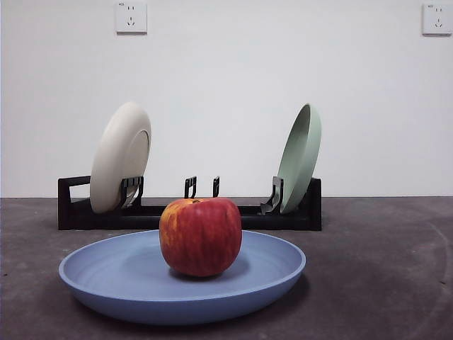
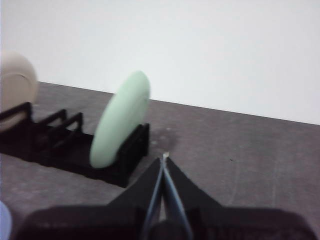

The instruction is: Take the blue plate from the plate rack,put the plate on the table,take the apple from the table,put the apple in the plate

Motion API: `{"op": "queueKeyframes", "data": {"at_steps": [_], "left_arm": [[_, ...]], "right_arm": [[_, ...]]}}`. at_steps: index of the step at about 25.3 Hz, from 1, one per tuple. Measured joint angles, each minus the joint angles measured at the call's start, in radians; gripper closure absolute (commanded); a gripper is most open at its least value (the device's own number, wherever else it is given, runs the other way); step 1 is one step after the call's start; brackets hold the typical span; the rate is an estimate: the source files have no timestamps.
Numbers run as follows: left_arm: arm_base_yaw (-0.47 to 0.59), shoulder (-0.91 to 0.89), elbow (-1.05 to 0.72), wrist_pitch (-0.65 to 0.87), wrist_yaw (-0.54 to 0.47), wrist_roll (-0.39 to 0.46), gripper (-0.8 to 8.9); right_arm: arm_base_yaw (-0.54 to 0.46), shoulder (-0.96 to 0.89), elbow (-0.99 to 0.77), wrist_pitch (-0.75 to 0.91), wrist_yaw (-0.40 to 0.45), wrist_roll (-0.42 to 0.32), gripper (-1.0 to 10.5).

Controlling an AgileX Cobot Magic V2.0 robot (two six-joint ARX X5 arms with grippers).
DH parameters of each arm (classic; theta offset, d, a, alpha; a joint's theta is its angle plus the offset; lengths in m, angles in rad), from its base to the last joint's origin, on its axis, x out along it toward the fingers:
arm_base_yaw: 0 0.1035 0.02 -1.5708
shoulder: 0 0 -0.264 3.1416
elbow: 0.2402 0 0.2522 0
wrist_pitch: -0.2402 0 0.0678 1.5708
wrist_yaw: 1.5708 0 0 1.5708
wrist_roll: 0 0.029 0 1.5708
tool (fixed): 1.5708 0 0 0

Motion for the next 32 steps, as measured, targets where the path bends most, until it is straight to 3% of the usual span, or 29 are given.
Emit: {"op": "queueKeyframes", "data": {"at_steps": [8, 16, 24, 32], "left_arm": [[0.000, 0.000, 0.000, 0.000, 0.000, 0.000, 8.18], [0.000, 0.000, 0.000, 0.000, 0.000, 0.000, 8.18], [0.000, 0.003, 0.000, 0.000, 0.000, 0.000, 8.18], [0.000, 0.007, 0.000, 0.000, 0.000, 0.000, 8.18]], "right_arm": [[0.000, -0.190, -0.158, 0.011, 0.116, 0.000, 9.5], [-0.012, -0.253, -0.229, 0.017, 0.190, 0.004, 9.5], [-0.013, -0.278, -0.247, -0.101, 0.362, 0.038, 9.5], [-0.013, -0.278, -0.246, -0.168, 0.371, 0.099, 9.5]]}}
